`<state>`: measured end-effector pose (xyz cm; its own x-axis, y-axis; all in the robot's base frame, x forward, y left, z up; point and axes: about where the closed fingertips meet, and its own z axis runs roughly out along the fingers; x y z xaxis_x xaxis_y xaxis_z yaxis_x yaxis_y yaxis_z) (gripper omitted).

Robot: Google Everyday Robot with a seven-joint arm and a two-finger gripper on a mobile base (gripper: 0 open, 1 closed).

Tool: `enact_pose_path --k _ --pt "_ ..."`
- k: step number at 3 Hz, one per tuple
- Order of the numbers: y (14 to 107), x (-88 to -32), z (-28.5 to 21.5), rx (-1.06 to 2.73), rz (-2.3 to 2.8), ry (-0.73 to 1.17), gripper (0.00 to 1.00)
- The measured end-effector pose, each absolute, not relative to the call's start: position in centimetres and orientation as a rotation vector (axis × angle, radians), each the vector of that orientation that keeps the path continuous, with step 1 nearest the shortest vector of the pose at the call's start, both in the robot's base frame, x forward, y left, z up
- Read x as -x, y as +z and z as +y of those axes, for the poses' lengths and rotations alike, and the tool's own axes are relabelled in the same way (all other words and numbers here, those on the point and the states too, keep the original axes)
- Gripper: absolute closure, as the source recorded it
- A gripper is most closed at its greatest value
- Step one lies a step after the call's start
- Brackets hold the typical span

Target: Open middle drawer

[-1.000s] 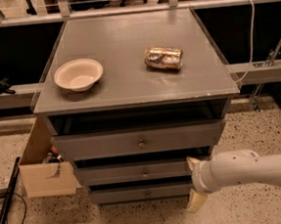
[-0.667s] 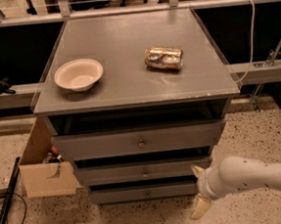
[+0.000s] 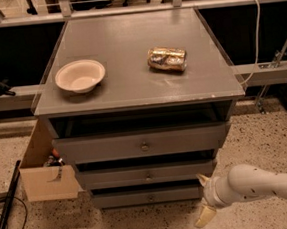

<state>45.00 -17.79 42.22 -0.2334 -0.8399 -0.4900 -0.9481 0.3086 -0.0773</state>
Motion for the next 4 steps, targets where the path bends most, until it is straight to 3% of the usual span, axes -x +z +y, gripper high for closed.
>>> enact_pose_path --k 2,4 --pt "44.8 -49.0 -14.0 1.71 2.061 0.255 0.0" --pt "44.4 -52.1 -14.9 1.694 2.07 0.236 0.0"
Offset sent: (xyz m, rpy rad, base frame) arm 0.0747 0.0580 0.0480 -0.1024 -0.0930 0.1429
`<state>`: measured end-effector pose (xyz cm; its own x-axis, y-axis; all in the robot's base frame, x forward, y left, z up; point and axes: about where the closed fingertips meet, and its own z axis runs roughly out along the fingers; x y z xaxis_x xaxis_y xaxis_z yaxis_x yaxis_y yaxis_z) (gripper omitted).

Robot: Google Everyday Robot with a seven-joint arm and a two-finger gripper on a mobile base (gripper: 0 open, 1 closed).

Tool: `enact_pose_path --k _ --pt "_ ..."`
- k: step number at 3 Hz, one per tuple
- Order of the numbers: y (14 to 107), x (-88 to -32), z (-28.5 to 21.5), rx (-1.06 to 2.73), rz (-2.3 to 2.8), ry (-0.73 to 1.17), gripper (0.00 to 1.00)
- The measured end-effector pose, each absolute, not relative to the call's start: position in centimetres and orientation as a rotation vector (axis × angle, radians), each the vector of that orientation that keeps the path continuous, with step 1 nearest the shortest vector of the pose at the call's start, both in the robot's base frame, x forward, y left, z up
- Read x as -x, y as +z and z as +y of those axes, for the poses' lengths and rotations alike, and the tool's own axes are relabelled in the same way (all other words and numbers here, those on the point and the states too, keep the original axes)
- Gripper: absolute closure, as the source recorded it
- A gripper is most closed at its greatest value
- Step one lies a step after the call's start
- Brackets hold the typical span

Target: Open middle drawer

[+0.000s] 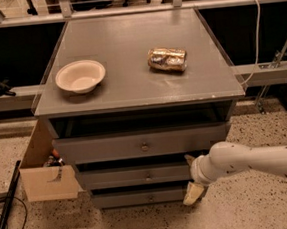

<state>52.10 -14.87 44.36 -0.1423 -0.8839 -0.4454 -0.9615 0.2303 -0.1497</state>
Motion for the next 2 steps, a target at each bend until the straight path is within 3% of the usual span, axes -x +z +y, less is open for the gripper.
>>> enact_pose_path --k 2 --pt "43.1 -54.92 -14.88 1.679 2.085 0.236 0.0"
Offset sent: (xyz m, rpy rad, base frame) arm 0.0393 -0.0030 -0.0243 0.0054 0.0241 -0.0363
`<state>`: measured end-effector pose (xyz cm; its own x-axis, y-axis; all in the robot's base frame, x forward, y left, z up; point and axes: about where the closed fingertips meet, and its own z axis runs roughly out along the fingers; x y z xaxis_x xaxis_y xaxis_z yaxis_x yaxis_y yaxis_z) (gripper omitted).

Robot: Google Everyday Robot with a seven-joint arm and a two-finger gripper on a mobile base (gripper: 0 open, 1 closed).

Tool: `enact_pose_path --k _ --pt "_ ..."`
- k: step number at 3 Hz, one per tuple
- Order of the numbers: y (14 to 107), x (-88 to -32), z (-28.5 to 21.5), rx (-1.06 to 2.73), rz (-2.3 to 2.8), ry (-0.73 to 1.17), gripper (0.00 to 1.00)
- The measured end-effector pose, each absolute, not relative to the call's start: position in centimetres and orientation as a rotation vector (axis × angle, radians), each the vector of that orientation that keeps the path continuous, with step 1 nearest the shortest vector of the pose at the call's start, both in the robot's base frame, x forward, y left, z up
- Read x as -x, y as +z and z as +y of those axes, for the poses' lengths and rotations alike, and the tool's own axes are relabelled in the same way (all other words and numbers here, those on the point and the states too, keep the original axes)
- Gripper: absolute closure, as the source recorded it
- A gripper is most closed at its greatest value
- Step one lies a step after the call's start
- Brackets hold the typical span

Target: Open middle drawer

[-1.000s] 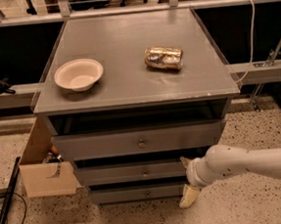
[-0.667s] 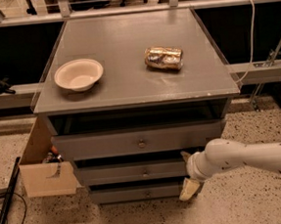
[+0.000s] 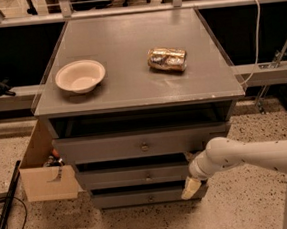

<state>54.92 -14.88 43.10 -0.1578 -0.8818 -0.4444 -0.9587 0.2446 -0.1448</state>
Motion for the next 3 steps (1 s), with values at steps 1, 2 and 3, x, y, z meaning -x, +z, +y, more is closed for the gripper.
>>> enact_pose_path --k 1,2,3 --pt "42.4 -56.5 -12.5 1.71 2.043 0.236 0.0" --pt "40.5 -56.4 -13.5 1.669 2.084 0.246 0.02" --pt "40.5 -56.4 -13.5 1.669 2.084 0.246 0.03"
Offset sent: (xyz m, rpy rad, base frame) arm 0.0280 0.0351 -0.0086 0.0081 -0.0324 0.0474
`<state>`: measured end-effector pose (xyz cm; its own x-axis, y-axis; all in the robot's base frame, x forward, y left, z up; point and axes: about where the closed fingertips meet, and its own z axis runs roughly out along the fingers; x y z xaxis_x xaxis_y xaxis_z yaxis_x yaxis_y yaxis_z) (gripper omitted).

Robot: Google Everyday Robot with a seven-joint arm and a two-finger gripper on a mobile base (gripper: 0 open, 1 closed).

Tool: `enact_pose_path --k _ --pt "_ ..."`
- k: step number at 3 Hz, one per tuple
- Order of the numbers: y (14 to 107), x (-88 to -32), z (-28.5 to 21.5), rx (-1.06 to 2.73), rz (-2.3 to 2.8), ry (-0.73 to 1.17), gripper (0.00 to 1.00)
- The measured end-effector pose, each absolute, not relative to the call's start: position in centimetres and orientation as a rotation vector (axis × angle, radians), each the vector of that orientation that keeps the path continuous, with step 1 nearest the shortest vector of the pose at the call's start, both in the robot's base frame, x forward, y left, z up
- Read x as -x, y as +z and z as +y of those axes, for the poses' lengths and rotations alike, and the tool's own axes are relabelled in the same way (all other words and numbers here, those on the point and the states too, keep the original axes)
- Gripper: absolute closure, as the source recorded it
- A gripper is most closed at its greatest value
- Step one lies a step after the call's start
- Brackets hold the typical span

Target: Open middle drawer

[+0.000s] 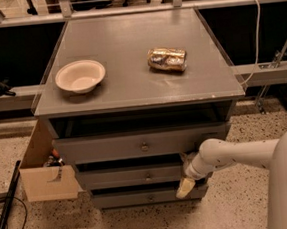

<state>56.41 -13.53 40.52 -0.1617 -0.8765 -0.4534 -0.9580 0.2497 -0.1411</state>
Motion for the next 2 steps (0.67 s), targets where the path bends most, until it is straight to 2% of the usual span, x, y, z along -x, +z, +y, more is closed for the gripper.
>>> enact_pose_path --k 1,2 --pt "40.52 -56.41 -13.53 1.669 2.084 0.246 0.22" --pt "40.51 -56.4 -13.52 1.669 2.084 0.246 0.45"
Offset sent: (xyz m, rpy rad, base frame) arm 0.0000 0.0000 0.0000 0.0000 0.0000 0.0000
